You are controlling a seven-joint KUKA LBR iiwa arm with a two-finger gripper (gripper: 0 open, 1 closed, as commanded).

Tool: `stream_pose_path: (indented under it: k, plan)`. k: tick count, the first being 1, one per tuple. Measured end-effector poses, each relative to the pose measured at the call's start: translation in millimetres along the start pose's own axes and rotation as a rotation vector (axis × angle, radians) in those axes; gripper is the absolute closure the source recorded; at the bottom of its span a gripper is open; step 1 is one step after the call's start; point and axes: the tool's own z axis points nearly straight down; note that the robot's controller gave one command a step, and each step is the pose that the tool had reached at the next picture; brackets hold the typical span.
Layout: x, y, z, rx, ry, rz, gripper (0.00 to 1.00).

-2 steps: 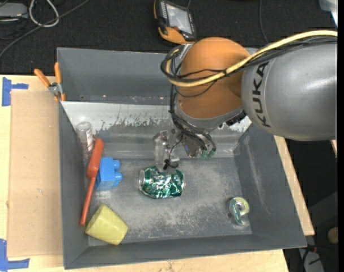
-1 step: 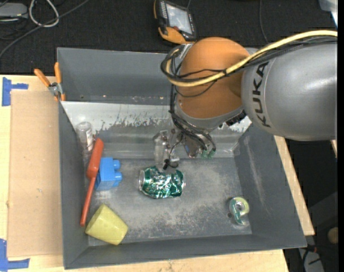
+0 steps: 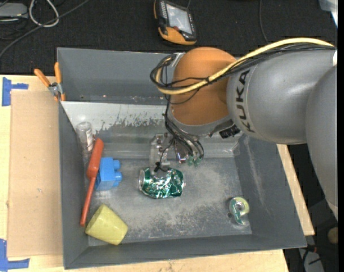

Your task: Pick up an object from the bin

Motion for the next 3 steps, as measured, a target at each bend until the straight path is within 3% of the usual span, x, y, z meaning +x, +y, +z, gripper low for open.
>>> stream_pose_path:
  k: [1, 2, 3]
  plan:
    - [1.5, 2, -13, -0.001, -0.007, 0.051, 1.0]
    - [18.0, 22, 70, 0.0, 0.006, 0.0, 0.0]
    - [16.2, 21, 67, 0.0, 0.0, 0.001, 0.0]
